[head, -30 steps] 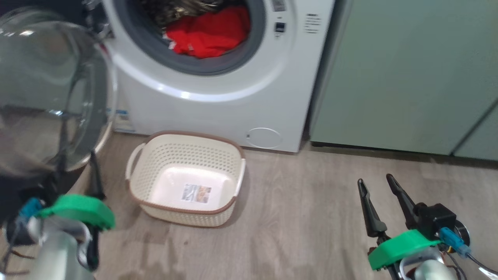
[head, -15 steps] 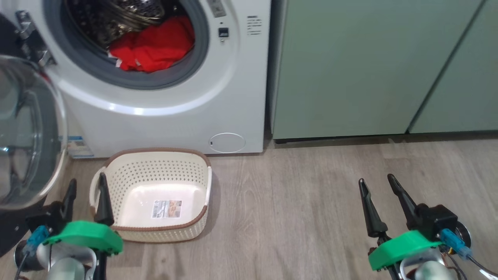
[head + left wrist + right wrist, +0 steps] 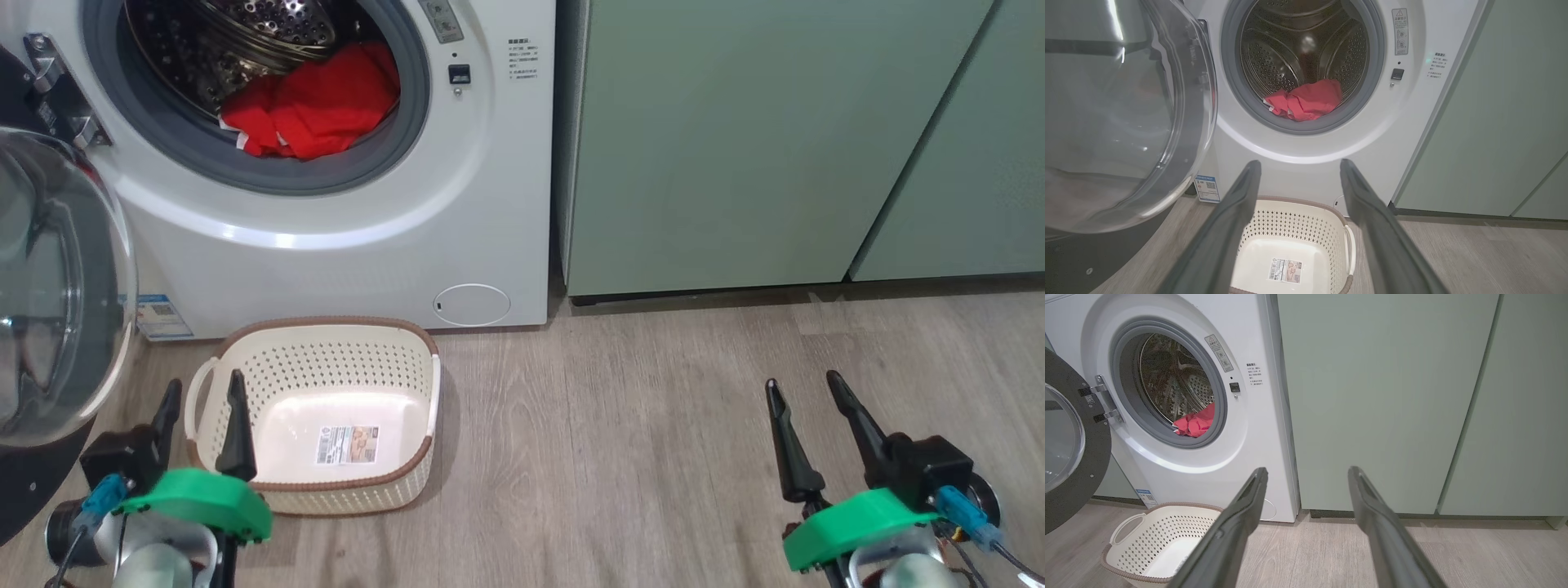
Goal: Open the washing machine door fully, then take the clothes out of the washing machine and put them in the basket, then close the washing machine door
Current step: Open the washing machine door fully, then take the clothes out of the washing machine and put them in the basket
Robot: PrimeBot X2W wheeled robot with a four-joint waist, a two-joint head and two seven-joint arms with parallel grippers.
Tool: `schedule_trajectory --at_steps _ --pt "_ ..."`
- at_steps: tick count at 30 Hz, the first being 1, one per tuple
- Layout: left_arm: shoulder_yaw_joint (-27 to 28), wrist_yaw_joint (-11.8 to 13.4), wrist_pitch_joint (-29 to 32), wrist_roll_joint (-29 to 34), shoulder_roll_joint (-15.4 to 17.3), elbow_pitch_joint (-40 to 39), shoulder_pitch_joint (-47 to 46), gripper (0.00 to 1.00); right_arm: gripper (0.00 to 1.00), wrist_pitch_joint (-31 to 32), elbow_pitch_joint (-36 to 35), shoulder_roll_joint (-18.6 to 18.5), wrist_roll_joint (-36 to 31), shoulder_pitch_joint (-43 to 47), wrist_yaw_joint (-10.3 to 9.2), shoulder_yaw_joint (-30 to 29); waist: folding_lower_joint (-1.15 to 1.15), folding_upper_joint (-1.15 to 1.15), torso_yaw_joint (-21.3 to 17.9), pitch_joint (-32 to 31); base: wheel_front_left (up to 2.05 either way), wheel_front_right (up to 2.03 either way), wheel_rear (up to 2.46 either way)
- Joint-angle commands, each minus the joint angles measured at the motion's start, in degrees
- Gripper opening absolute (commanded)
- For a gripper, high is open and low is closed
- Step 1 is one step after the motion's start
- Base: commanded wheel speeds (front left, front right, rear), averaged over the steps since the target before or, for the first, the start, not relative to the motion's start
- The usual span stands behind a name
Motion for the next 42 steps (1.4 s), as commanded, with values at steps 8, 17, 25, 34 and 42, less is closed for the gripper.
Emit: schedule_trajectory --at_steps 8,17,25,34,42 --pt "1.9 -0.5 -0.5 0.1 1.0 -1.0 -2.3 1.0 1.0 -0.6 -2.1 0.0 -0.6 -0.8 -0.04 0.5 0.0 0.0 0.6 0.0 0.0 0.0 0.0" --pt "1.9 -0.8 -0.5 -0.4 1.2 -0.7 -2.7 1.0 1.0 -0.6 -2.1 -0.1 -0.6 -0.7 -0.04 0.6 0.0 0.0 0.9 0.2 0.0 0.0 0.0" --pt "2.0 -0.9 -0.5 -1.8 1.3 -1.7 -3.1 1.0 1.0 -0.6 -1.8 0.0 -0.5 -0.6 -0.04 0.6 0.0 0.0 1.2 0.4 0.8 -0.8 0.0" --pt "1.7 -0.9 -0.5 -2.5 1.8 -1.5 -3.4 1.0 1.0 -0.6 -1.8 0.0 -0.6 -0.6 -0.04 0.7 0.0 0.0 1.7 0.7 1.91 -1.91 0.0" --pt "2.7 -0.9 -0.5 -0.5 2.0 -1.0 -3.7 1.0 1.0 -0.6 -1.8 0.0 -0.6 -0.9 -0.04 0.8 0.0 0.0 2.1 1.0 1.96 -1.96 0.0"
